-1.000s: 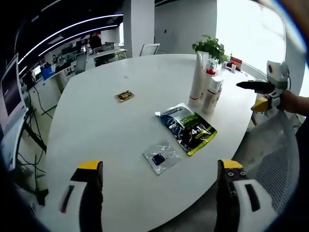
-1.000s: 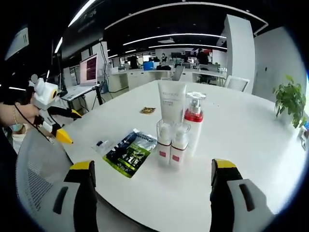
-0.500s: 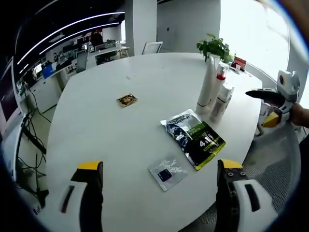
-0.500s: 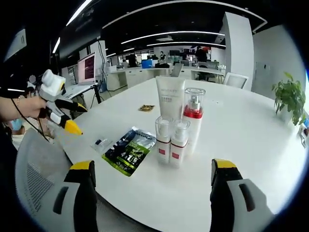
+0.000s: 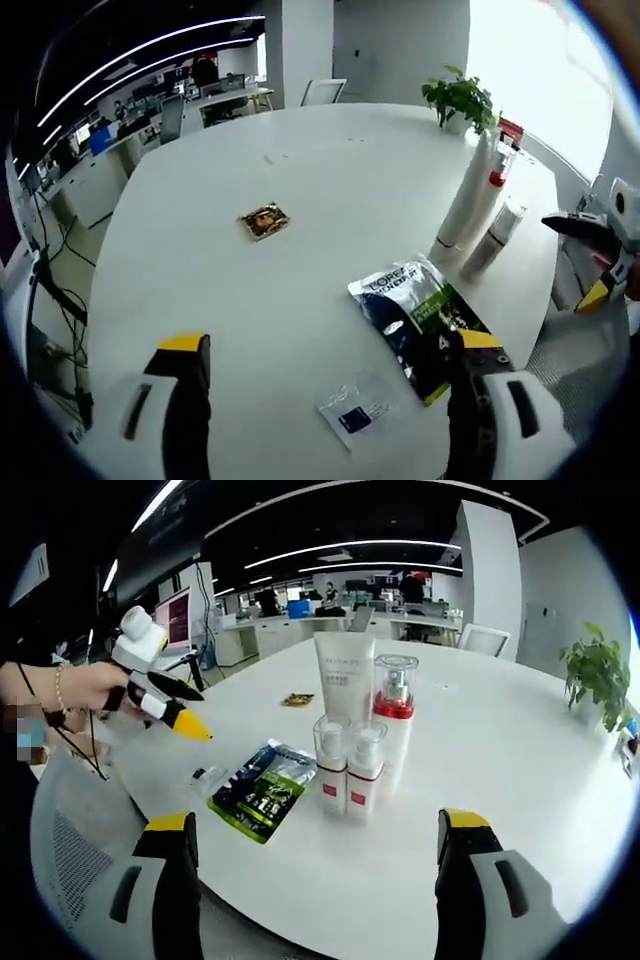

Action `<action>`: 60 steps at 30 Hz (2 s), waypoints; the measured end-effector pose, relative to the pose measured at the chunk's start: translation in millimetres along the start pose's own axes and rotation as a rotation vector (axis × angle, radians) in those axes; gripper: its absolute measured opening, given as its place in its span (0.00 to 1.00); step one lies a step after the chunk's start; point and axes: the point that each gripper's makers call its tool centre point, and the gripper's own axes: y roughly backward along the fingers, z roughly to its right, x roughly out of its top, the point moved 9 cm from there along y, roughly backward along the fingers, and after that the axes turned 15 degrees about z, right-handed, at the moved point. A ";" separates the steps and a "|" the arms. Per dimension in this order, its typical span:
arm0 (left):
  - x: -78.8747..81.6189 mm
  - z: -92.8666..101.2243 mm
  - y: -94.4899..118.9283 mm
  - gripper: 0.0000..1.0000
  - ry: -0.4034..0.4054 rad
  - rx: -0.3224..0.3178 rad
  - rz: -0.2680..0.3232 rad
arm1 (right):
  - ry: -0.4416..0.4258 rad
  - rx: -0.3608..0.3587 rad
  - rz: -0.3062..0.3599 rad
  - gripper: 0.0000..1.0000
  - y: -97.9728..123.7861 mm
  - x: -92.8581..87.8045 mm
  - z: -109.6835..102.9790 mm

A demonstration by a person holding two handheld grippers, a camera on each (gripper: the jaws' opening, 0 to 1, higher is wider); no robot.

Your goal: Arrange the skincare products in the storage area until every visible bottle or jar stands upright without overlapping.

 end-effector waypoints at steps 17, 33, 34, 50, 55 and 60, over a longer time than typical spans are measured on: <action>14.5 -19.8 -74.6 0.94 0.031 0.040 -0.080 | -0.029 -0.040 -0.022 0.99 0.5 -3.7 5.3; 36.0 -37.9 -126.7 0.85 0.016 0.134 -0.110 | -0.044 -0.041 -0.039 0.99 -1.3 -5.3 5.5; 36.6 -39.0 -128.2 0.85 0.021 0.139 -0.109 | -0.044 -0.041 -0.039 0.99 -1.5 -5.7 5.6; 38.6 -53.6 -161.3 0.73 0.077 0.228 -0.116 | -0.077 -0.061 -0.046 0.99 -1.8 -7.6 8.2; 42.0 -54.8 -165.3 0.70 0.103 0.246 -0.107 | -0.084 -0.063 -0.051 0.99 -2.3 -8.8 8.9; 41.5 -64.4 -179.9 0.68 0.133 0.259 -0.108 | -0.091 -0.068 -0.057 0.99 -2.5 -9.6 9.4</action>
